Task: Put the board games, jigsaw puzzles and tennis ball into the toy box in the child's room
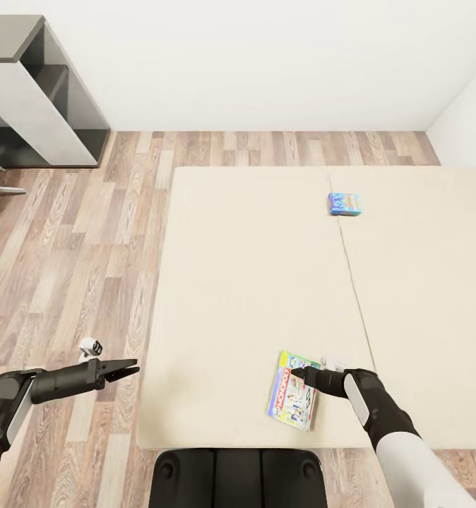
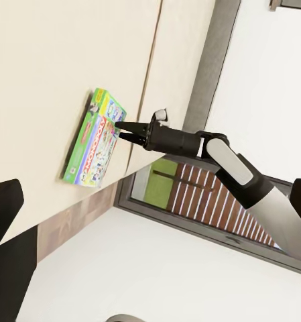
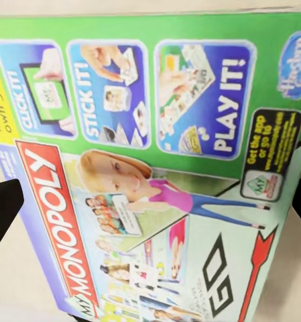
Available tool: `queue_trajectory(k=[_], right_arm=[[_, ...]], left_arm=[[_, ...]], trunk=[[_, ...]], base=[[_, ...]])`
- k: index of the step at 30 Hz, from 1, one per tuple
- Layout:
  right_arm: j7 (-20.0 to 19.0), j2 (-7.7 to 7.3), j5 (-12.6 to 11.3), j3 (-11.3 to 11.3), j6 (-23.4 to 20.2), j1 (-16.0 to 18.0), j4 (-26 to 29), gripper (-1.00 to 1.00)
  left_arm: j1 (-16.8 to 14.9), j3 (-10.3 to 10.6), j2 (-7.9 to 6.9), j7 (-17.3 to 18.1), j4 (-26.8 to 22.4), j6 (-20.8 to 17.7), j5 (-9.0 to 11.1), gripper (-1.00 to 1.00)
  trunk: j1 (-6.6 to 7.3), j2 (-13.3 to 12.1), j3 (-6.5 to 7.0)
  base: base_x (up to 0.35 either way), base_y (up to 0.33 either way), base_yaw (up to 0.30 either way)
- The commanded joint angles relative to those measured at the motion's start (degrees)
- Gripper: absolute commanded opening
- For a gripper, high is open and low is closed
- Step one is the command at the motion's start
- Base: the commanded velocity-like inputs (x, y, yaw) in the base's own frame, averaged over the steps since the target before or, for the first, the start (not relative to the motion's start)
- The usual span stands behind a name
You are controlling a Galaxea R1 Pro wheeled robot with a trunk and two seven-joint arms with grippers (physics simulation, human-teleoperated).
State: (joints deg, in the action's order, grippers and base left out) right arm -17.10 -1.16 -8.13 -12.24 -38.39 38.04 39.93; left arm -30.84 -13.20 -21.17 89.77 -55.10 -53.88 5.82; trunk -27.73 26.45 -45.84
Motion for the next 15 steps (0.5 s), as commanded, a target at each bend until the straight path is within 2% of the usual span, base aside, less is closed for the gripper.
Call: queue_trajectory(k=[1, 15], right_arm=[[0.0, 0.02, -0.3, -0.2, -0.4, 0.0, 0.1, 1.0], [0.0, 0.02, -0.3, -0.1, -0.4, 0.0, 0.1, 1.0]], left_arm=[[0.0, 0.0, -0.02, 0.2, 0.0, -0.6, 0.0, 1.0], [0.0, 0.0, -0.02, 0.2, 0.0, -0.6, 0.0, 1.0]], trunk=[[-0.03, 0.1, -0.05], [-0.03, 0.1, -0.05]], base=[[0.0, 0.033, 0.0], [0.0, 0.054, 0.0]])
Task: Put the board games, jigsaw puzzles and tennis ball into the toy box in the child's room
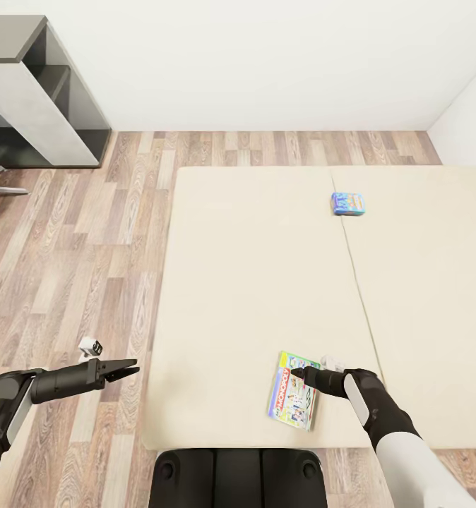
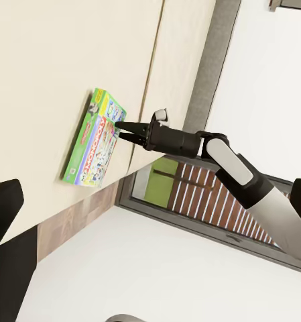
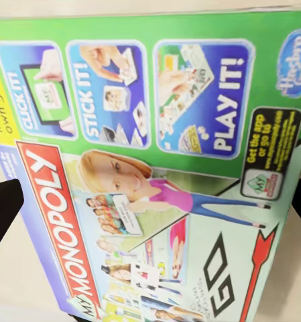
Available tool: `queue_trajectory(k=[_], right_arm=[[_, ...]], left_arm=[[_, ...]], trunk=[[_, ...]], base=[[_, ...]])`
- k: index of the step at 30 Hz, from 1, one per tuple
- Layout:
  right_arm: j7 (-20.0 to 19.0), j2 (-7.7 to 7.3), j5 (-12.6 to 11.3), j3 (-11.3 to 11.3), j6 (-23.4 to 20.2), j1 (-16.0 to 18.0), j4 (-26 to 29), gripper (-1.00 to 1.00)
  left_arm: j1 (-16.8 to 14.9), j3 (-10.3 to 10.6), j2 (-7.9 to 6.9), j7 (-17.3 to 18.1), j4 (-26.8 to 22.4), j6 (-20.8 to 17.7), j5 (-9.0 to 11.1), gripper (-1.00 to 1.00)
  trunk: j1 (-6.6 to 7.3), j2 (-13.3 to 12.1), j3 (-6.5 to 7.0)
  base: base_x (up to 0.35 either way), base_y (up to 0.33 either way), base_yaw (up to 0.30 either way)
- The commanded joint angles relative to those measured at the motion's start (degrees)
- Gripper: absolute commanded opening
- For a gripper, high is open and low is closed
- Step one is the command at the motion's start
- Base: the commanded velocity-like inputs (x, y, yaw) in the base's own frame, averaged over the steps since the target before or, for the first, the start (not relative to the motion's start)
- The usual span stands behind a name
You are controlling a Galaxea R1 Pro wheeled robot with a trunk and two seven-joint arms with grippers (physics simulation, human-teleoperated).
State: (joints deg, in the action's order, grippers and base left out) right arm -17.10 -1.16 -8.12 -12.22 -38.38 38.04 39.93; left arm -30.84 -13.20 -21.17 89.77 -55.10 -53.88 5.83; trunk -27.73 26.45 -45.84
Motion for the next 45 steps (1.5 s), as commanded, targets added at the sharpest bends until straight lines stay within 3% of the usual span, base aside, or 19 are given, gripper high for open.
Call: queue_trajectory(k=[1, 45], right_arm=[[0.0, 0.02, -0.3, -0.1, -0.4, 0.0, 0.1, 1.0], [0.0, 0.02, -0.3, -0.1, -0.4, 0.0, 0.1, 1.0]], left_arm=[[0.0, 0.0, -0.02, 0.2, 0.0, -0.6, 0.0, 1.0], [0.0, 0.0, -0.1, 0.2, 0.0, -0.6, 0.0, 1.0]], trunk=[[-0.03, 0.1, -0.05], [-0.03, 0.1, -0.05]], base=[[0.0, 0.069, 0.0], [0.0, 0.1, 0.0]])
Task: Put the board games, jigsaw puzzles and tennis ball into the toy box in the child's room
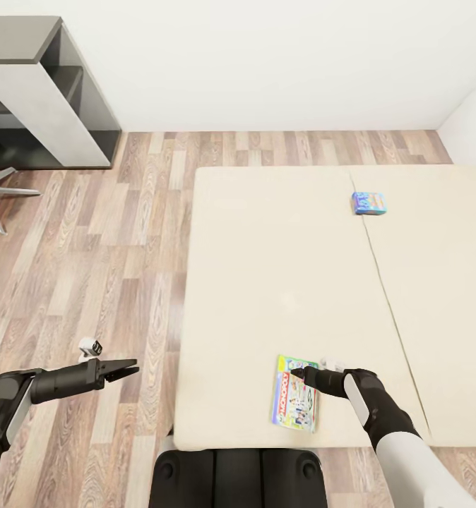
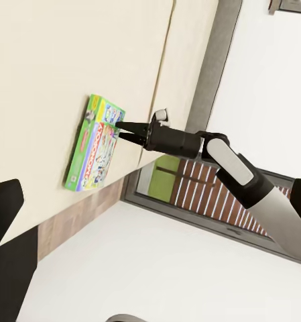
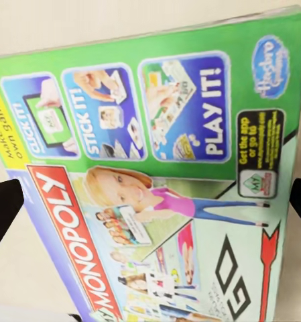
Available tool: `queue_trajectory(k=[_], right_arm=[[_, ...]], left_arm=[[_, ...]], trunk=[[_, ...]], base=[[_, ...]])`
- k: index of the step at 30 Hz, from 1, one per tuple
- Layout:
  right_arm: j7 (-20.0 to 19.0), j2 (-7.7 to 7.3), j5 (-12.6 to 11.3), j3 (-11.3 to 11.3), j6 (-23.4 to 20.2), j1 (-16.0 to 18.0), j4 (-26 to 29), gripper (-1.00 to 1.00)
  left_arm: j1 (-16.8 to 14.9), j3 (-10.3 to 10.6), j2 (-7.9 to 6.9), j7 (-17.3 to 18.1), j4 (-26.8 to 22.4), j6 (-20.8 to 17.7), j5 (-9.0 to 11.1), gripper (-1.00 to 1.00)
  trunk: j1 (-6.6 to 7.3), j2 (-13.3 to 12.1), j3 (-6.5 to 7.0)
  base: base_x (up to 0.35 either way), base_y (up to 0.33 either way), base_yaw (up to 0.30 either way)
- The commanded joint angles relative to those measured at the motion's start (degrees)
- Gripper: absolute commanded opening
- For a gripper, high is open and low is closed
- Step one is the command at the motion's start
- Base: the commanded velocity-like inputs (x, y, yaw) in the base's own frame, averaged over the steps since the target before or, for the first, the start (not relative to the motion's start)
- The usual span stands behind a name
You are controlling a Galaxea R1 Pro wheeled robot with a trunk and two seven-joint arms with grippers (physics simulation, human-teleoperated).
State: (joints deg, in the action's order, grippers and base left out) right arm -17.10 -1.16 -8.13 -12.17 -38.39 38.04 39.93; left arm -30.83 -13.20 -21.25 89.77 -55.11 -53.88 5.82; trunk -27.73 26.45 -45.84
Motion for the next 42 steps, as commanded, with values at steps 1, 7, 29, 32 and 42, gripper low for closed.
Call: queue_trajectory(k=[1, 7, 29, 32, 42], right_arm=[[0.0, 0.02, -0.3, -0.1, -0.4, 0.0, 0.1, 1.0], [0.0, 0.02, -0.3, -0.1, -0.4, 0.0, 0.1, 1.0], [0.0, 0.02, -0.3, -0.1, -0.4, 0.0, 0.1, 1.0], [0.0, 0.02, -0.3, -0.1, -0.4, 0.0, 0.1, 1.0], [0.0, 0.02, -0.3, -0.1, -0.4, 0.0, 0.1, 1.0]], left_arm=[[0.0, 0.0, -0.02, 0.2, 0.0, -0.6, 0.0, 1.0], [0.0, 0.0, -0.02, 0.2, 0.0, -0.6, 0.0, 1.0], [0.0, 0.0, -0.02, 0.2, 0.0, -0.5, 0.0, 1.0], [0.0, 0.0, -0.02, 0.2, 0.0, -0.5, 0.0, 1.0], [0.0, 0.0, -0.02, 0.2, 0.0, -0.6, 0.0, 1.0]], trunk=[[-0.03, 0.1, -0.05], [-0.03, 0.1, -0.05], [-0.03, 0.1, -0.05], [-0.03, 0.1, -0.05], [-0.03, 0.1, -0.05]], base=[[0.0, 0.093, 0.0], [0.0, 0.093, 0.0], [0.0, 0.092, 0.0], [0.0, 0.091, 0.0], [0.0, 0.091, 0.0]])
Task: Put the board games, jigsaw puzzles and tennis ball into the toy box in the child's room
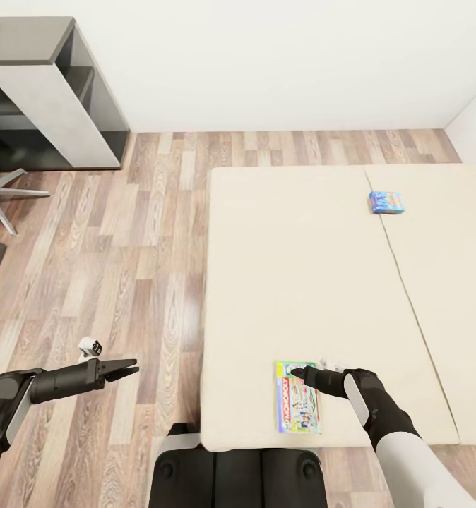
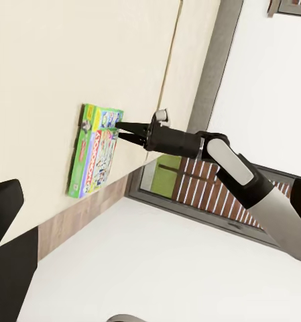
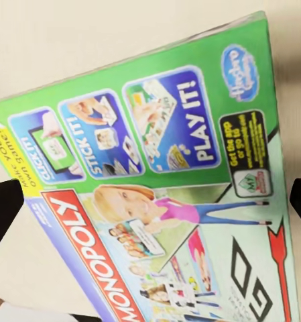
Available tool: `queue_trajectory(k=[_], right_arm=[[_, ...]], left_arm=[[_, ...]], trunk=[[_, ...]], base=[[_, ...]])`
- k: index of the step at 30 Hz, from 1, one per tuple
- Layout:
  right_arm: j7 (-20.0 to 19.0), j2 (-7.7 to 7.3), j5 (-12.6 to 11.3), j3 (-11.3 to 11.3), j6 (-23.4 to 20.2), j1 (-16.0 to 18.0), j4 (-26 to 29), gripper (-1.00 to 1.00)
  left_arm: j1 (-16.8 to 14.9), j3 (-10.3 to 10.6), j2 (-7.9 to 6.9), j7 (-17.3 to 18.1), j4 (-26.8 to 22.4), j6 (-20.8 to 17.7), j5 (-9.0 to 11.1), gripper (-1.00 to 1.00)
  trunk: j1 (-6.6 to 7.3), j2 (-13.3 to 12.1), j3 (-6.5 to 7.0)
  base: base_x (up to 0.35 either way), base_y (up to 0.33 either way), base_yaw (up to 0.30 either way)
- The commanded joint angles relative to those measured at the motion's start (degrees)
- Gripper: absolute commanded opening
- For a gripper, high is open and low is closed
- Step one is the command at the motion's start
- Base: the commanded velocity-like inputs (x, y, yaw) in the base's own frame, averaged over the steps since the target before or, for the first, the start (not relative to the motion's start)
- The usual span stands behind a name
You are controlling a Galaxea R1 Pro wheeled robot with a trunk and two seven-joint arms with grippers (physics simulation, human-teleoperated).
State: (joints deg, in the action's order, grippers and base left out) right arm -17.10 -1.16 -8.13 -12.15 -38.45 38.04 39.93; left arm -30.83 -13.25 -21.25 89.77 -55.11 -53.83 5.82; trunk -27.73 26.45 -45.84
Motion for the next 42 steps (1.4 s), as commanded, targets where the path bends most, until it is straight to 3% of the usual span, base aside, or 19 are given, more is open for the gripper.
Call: queue_trajectory(k=[1, 42], right_arm=[[0.0, 0.02, -0.3, -0.2, -0.4, 0.0, 0.1, 1.0], [1.1, 0.02, 0.4, -0.1, -2.3, 0.2, -2.2, 1.0]], left_arm=[[0.0, 0.0, -0.02, 0.2, 0.0, -0.6, 0.0, 1.0], [0.0, 0.0, -0.02, 0.2, 0.0, -0.6, 0.0, 1.0]], trunk=[[-0.03, 0.1, -0.05], [-0.03, 0.1, -0.05]], base=[[0.0, 0.091, 0.0], [0.0, 0.016, 0.0]])
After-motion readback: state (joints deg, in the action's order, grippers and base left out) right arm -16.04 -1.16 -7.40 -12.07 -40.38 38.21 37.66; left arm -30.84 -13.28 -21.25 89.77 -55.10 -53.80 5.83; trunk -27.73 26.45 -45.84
